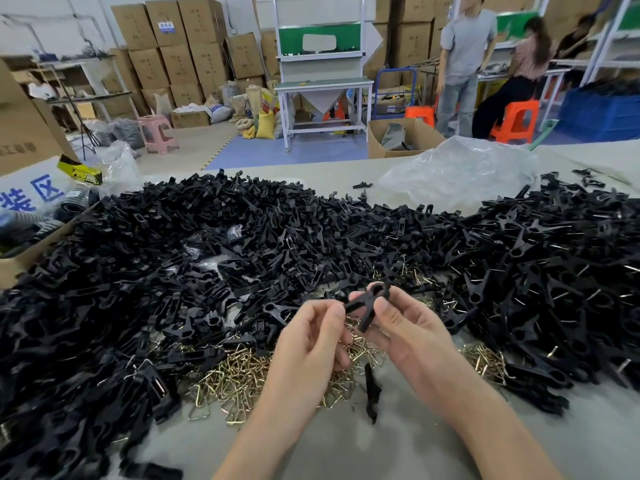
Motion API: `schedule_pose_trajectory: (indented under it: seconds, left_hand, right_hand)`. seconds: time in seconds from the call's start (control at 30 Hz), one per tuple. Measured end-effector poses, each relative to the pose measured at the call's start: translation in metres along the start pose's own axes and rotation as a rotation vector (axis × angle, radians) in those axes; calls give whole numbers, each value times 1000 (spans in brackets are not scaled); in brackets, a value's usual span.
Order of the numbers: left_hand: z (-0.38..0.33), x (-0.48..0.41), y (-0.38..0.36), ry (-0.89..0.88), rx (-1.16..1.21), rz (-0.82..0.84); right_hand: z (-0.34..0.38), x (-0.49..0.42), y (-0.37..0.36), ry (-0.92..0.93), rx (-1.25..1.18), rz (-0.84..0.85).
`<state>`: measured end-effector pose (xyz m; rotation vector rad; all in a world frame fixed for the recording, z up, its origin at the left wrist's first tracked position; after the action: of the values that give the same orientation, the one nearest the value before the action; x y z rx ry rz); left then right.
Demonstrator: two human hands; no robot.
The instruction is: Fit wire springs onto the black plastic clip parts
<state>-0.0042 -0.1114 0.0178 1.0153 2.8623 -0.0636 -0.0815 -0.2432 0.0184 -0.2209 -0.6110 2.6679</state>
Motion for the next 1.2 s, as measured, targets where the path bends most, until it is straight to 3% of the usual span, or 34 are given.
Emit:
schedule_pose_trajectory:
  seconds: [0.13, 0.2, 0.27, 0.47, 0.8, 1.07, 1.2]
  left_hand:
    - [-1, 3, 11, -395, -842, 4]
    - [8, 4, 6, -380, -1128, 121]
    - [14, 4, 3, -354, -1233, 171]
    - [12, 1, 3, -474, -1148, 83]
    - [-3, 2, 9, -358, -825, -101]
    - [-7, 4, 8, -364, -665, -112]
    - [-2, 1, 9, -370, -783, -38]
  right_hand:
    - [4, -6, 17, 19, -85, -212]
    - [3, -7, 23, 37, -97, -264]
    - [2, -7, 26, 40, -76, -283]
    - [-2, -6, 24, 13, 38, -284]
    - [-5, -7, 22, -33, -1, -250]
    - [-9, -12, 23, -39, -69, -232]
    - [-10, -12, 24, -41, -103, -215]
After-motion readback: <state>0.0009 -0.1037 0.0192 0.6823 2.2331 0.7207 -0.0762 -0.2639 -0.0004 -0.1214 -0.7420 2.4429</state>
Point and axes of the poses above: each hand's wrist, its own x-axis away from the middle knuckle, its own y-axis out of the back of the hand, z = x × y, the point moved 3 cm from there along -x, towards the middle knuckle, and after that the axes turned 5 degrees about x, right-handed, at the moved point
